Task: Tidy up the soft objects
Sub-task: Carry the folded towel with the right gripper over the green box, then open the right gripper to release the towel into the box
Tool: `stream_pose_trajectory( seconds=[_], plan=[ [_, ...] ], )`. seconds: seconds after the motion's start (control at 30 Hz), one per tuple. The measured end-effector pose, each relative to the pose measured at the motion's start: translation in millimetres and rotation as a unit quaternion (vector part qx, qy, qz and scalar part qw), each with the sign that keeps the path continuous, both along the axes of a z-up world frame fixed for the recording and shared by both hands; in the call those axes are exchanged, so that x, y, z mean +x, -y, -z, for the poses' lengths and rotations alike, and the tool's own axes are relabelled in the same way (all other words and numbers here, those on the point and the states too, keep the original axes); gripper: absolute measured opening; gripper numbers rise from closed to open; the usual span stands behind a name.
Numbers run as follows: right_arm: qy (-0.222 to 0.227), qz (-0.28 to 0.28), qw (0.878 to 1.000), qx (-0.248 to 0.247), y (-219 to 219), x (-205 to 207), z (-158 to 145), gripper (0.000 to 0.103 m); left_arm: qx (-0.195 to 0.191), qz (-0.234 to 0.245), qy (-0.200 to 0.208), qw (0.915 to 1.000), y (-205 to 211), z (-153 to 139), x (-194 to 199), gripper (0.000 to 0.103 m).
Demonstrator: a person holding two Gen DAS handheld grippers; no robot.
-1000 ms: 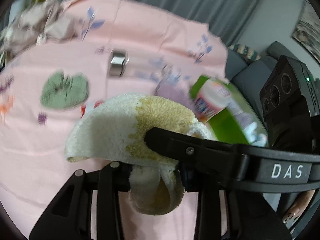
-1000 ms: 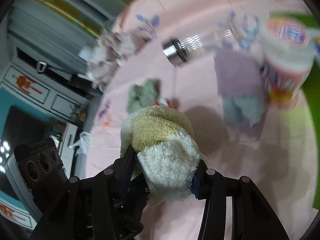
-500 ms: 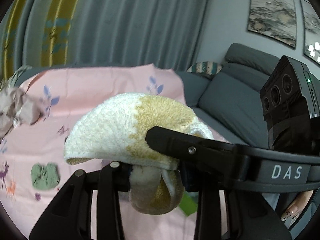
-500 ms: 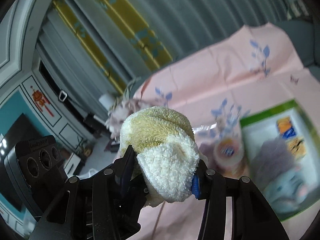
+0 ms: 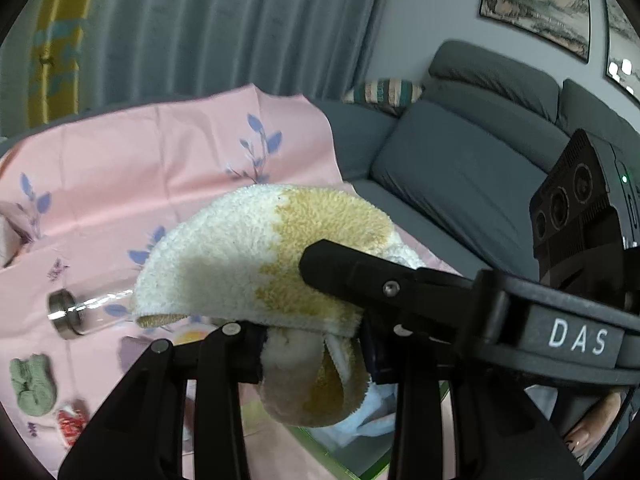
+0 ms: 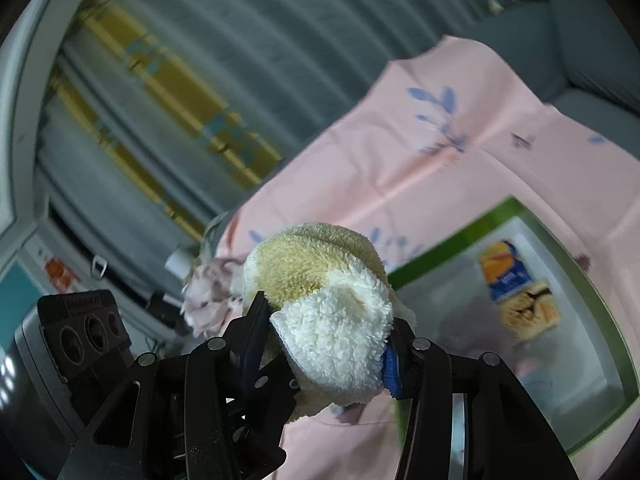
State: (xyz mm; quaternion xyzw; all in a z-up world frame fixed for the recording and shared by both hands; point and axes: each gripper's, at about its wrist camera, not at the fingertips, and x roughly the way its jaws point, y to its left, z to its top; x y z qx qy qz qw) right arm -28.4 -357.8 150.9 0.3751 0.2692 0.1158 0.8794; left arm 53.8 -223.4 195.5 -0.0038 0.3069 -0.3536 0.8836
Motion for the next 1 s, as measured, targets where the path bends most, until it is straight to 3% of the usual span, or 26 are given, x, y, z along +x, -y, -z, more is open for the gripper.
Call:
stream_pose_trajectory(
  seconds=[0.23, 0.4, 0.53, 0.67, 0.73, 0.83, 1.0],
  plan=[
    [-0.055, 0.065, 0.996, 0.021, 35, 2, 31, 0.05, 0.024, 0.035, -0.041, 0.9982, 43, 24, 17, 0.034],
    [-0.107, 0.102, 0.989, 0.016, 45, 7, 49, 0.05, 0.04, 0.04, -0.081, 0.9951, 63, 48, 27, 0.035],
    [-0.124, 0.132, 0.984, 0.007, 50, 2, 51, 0.05, 0.033, 0.033, -0.113, 0.9925, 64, 61, 34, 0.04],
    [-0.126, 0.148, 0.981, -0.002, 51, -5, 49, 0.05, 0.035, 0.025, -0.12, 0.9918, 60, 64, 31, 0.055],
    [-0.126, 0.156, 0.98, -0.01, 50, -7, 45, 0.05, 0.031, 0.023, -0.112, 0.993, 53, 59, 26, 0.068],
    [-0.123, 0.167, 0.978, -0.024, 47, -12, 38, 0.064, 0.005, 0.022, -0.099, 0.9948, 38, 48, 19, 0.086],
    [-0.101, 0.175, 0.978, -0.043, 39, -22, 22, 0.074, -0.014, 0.001, -0.104, 0.9944, 2, 36, 9, 0.087]
  ],
)
